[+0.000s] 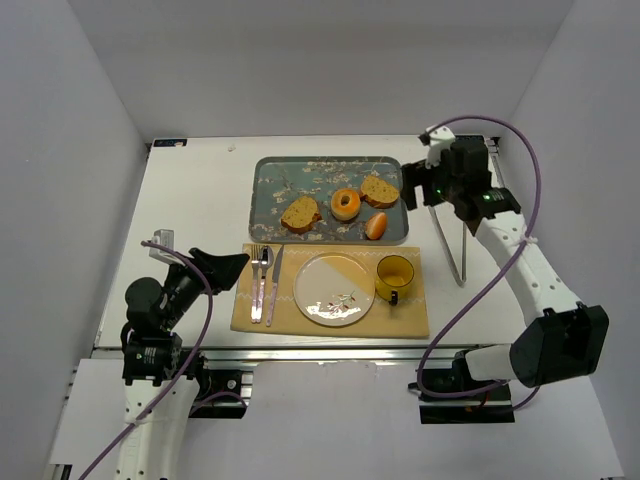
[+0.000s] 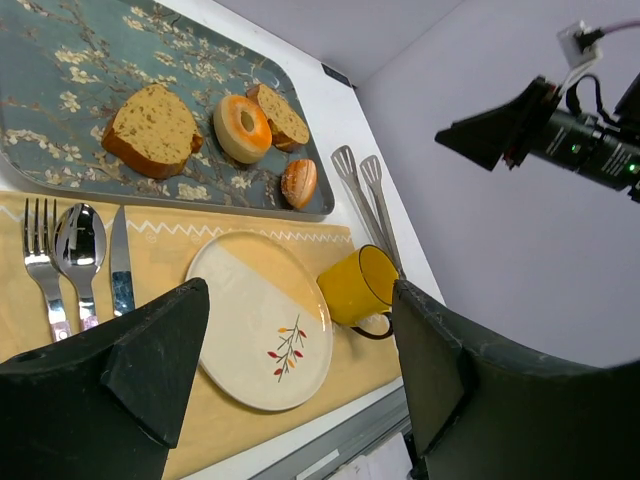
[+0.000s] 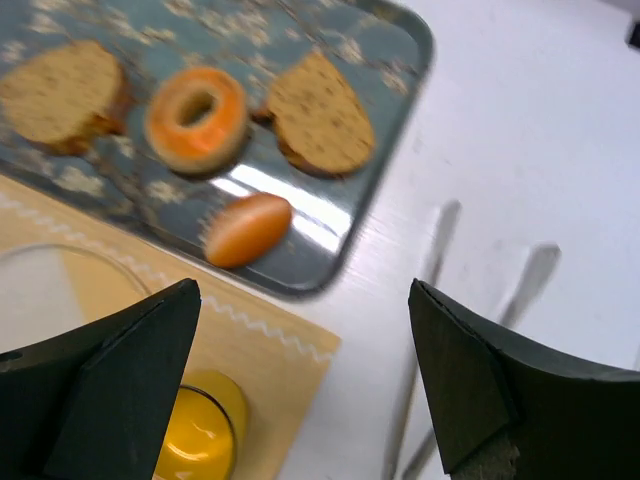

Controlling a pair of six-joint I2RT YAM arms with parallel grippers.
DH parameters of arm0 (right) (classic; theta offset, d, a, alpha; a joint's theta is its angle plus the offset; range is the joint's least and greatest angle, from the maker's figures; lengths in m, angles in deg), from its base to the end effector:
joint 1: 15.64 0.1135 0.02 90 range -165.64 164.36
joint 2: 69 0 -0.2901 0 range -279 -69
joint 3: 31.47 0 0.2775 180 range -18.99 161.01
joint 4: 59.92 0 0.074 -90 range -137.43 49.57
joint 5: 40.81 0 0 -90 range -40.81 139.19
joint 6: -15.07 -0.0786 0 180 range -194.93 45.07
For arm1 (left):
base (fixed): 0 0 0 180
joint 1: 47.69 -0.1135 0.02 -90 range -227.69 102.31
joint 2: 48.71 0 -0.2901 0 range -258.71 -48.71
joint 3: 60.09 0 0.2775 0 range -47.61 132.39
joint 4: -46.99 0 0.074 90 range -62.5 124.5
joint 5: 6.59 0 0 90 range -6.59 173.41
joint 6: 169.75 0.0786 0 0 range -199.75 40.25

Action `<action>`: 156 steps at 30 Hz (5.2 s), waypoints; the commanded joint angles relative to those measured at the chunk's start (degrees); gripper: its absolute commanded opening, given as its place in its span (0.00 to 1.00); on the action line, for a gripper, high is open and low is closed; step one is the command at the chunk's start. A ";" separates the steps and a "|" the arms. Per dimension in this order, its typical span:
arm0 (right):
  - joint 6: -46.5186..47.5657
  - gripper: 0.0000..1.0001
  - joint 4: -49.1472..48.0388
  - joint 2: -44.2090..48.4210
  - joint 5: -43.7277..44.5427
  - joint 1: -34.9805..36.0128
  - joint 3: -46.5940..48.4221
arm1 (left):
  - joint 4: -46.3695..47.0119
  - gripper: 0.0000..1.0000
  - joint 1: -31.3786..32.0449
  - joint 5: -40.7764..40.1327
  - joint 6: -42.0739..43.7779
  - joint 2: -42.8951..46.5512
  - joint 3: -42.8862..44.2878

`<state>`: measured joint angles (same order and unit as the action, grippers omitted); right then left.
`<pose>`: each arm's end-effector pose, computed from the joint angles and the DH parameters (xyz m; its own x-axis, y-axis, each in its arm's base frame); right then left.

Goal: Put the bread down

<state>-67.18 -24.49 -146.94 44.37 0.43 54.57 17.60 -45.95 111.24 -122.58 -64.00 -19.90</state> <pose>0.3532 0.1086 0.3664 -0.3903 -0.2523 -0.8855 -0.4039 0.9112 -0.0816 0.1338 -0.0408 0.2956 -0.3919 -0.5896 -0.7063 0.3077 0.6395 -0.7045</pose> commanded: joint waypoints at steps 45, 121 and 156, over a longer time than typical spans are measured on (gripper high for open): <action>14.93 0.86 -4.57 -15.76 -6.35 -24.86 -19.33 | 7.85 0.83 -0.16 3.19 0.55 -7.47 -2.66; 14.22 0.36 -1.58 -12.07 -19.09 0.71 0.71 | -0.58 0.83 -0.16 0.38 0.11 -0.44 1.65; 29.61 0.47 -0.44 -8.56 -6.61 8.80 -5.79 | -2.08 0.83 -0.16 -0.33 0.29 1.14 1.39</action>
<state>-38.72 -24.10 -158.63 36.75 8.87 49.48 16.40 -45.97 111.39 -122.51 -63.44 -19.05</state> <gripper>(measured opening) 0.472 0.827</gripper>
